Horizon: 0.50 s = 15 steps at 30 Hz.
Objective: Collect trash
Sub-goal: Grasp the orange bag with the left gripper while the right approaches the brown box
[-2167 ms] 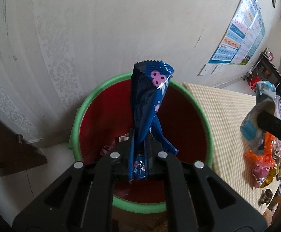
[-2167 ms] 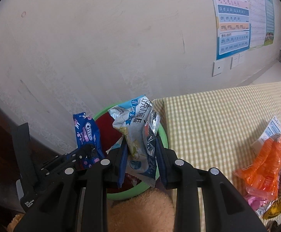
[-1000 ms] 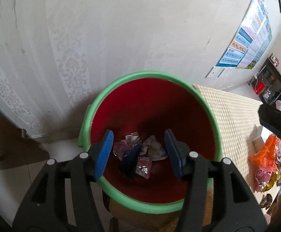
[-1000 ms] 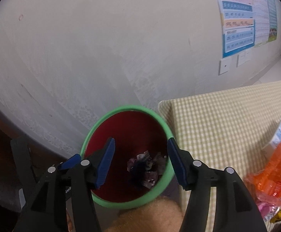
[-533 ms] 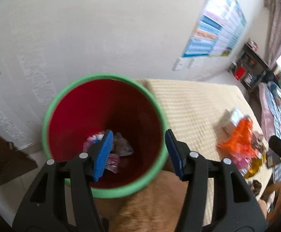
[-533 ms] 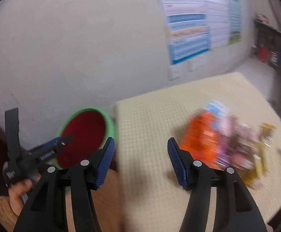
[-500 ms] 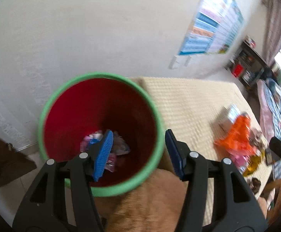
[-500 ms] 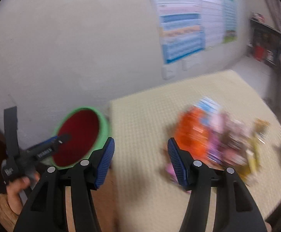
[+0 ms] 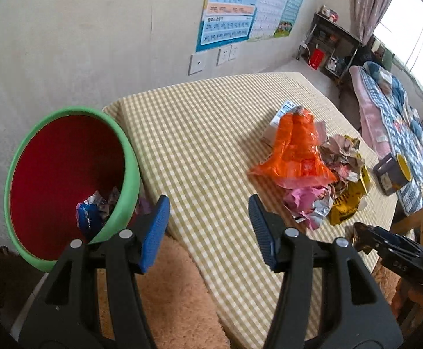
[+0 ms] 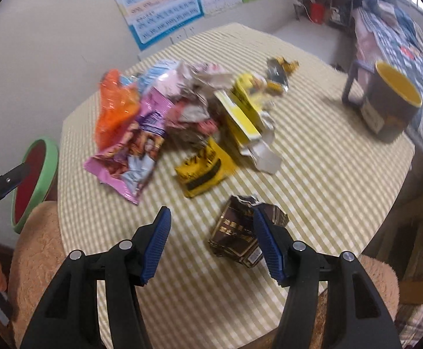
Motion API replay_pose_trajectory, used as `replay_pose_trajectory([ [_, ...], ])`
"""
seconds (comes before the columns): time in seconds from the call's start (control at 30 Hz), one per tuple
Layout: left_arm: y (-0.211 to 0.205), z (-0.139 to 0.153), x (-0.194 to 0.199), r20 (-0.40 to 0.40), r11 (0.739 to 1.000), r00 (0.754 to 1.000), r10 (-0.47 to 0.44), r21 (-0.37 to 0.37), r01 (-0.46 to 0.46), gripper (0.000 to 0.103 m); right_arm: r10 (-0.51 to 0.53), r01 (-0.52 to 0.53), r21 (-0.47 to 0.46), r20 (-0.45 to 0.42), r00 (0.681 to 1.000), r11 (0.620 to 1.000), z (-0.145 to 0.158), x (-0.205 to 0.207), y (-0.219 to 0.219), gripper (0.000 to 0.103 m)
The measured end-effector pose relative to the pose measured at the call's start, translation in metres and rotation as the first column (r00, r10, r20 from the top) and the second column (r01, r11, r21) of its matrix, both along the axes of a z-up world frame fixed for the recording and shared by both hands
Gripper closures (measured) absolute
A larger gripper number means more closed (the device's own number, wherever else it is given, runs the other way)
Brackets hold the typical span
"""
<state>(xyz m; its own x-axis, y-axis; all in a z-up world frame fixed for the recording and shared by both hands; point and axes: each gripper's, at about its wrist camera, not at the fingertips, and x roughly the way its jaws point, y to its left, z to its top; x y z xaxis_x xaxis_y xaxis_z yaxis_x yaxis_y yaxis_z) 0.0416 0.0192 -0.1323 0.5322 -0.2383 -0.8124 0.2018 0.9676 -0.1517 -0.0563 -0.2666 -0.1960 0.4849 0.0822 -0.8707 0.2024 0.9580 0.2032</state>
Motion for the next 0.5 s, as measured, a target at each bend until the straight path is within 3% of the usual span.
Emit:
replay_pose_trajectory([
  [0.17, -0.006, 0.001, 0.001, -0.006, 1.0, 1.0, -0.003, 0.013, 0.003, 0.048, -0.035, 0.035, -0.011, 0.011, 0.999, 0.999, 0.002, 0.002, -0.003, 0.035],
  [0.27, -0.017, 0.002, 0.007, -0.004, 1.0, 1.0, -0.016, -0.001, 0.016, 0.046, -0.057, 0.059, -0.022, 0.074, 0.996, 0.998, 0.016, -0.004, -0.007, 0.035],
  [0.37, -0.036, 0.001, 0.019, -0.008, 0.999, 0.999, -0.037, -0.014, 0.037, 0.043, -0.087, 0.088, -0.019, 0.044, 0.995, 0.996, 0.012, -0.004, -0.013, 0.034],
  [0.5, -0.067, -0.005, 0.039, -0.022, 0.997, 0.997, -0.07, -0.039, 0.069, 0.032, -0.139, 0.14, 0.03, -0.02, 0.99, 0.99, -0.006, -0.005, -0.027, 0.034],
])
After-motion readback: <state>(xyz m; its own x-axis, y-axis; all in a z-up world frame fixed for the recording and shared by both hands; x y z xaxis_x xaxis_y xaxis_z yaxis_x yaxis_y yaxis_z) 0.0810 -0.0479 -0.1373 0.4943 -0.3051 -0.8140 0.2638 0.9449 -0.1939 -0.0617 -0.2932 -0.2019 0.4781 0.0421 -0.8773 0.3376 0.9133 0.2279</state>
